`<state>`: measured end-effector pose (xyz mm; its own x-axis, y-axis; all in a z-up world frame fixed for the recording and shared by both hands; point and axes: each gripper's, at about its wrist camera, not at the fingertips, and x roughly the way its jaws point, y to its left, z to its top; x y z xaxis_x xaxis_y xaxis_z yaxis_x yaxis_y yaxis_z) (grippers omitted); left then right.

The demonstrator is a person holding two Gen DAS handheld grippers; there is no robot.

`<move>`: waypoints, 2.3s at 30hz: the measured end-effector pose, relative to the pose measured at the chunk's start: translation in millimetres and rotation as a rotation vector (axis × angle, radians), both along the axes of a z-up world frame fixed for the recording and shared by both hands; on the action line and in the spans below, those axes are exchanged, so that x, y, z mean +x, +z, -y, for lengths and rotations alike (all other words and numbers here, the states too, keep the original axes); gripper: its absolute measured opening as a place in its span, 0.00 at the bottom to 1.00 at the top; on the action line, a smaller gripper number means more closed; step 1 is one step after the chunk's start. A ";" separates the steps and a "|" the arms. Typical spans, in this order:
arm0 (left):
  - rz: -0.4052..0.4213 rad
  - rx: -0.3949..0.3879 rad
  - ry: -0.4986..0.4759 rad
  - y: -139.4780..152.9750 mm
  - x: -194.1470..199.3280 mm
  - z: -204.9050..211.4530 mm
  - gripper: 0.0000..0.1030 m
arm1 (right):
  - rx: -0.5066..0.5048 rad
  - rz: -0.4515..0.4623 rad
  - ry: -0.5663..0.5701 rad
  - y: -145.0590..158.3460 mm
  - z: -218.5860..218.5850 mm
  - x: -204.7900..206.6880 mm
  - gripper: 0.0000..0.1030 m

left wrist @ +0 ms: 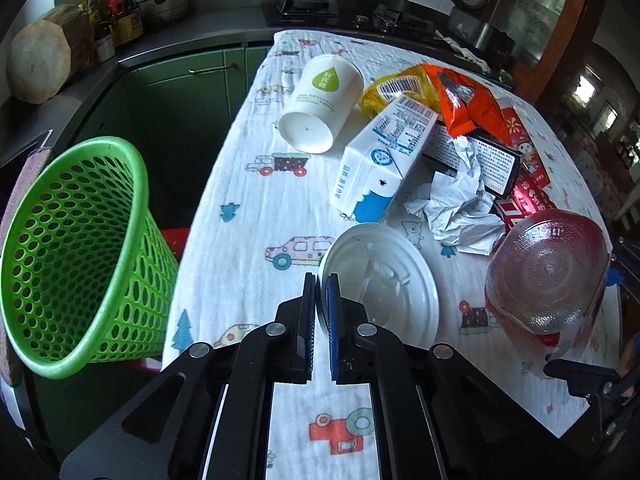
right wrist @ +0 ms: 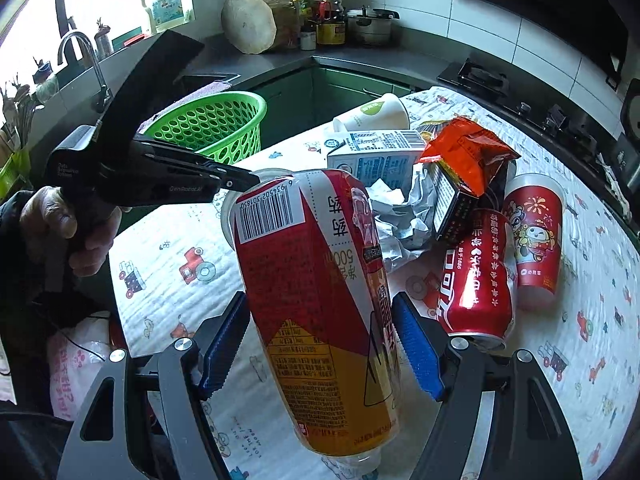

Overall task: Collect trash
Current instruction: 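Carry the bottle with the right tool while the left tool drops the lid into the green basket, then open the right tool to drop the juice bottle into the green basket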

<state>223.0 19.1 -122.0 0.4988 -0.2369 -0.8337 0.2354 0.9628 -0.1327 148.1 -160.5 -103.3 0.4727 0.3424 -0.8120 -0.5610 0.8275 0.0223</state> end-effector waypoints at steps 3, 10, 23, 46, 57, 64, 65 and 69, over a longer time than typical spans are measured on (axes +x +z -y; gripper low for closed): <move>0.042 0.007 0.053 19.3 -3.3 -20.4 0.04 | 0.009 0.005 0.006 2.5 -8.4 5.7 0.68; 0.143 0.035 0.209 62.2 -5.4 -87.1 0.04 | 0.034 0.022 0.063 12.5 -39.0 19.4 0.68; 0.043 0.172 0.418 22.5 43.8 -215.9 0.04 | 0.020 0.048 0.172 20.8 -133.0 64.6 0.67; -0.145 0.141 0.499 -61.8 70.8 -276.1 0.08 | -0.043 0.022 0.259 -4.2 -271.9 146.1 0.66; -0.098 0.098 0.534 -42.6 57.8 -286.0 0.30 | -0.060 0.025 0.273 -9.7 -288.0 157.8 0.66; -0.038 0.082 0.556 -18.8 40.4 -291.9 0.31 | -0.085 0.008 0.310 -14.4 -311.0 169.5 0.64; -0.034 0.083 0.559 -16.7 37.6 -293.0 0.31 | -0.091 0.004 0.313 -16.3 -314.5 171.2 0.64; -0.025 0.086 0.572 -10.8 26.3 -299.5 0.31 | -0.114 -0.017 0.335 -22.5 -325.5 174.6 0.64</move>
